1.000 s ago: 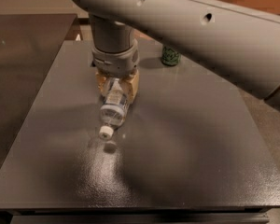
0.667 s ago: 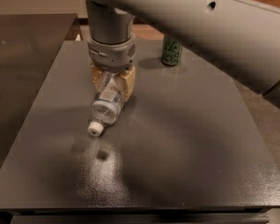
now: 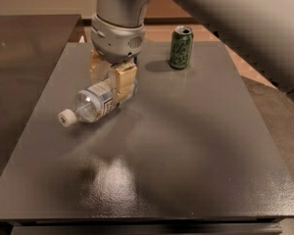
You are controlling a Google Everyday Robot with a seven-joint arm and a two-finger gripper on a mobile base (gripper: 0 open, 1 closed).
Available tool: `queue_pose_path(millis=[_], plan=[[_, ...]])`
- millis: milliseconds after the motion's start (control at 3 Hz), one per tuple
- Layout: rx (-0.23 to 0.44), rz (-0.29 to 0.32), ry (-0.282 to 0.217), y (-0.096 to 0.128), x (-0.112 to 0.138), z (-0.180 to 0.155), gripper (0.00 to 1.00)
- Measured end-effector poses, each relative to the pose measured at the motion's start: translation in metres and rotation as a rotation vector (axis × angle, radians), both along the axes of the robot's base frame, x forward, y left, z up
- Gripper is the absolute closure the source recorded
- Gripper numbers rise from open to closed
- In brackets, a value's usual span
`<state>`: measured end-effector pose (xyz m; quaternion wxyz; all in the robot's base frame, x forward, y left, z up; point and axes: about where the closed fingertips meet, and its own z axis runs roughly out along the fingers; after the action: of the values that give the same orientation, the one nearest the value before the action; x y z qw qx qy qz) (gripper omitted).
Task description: Place blue plastic bottle upright
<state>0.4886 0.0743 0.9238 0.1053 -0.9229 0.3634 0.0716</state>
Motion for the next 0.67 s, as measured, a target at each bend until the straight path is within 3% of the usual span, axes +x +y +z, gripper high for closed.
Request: queue_pose_path(millis=[667], plan=[[0.262,-0.355,0.219,0.006,-0.023,0.032,1.00]])
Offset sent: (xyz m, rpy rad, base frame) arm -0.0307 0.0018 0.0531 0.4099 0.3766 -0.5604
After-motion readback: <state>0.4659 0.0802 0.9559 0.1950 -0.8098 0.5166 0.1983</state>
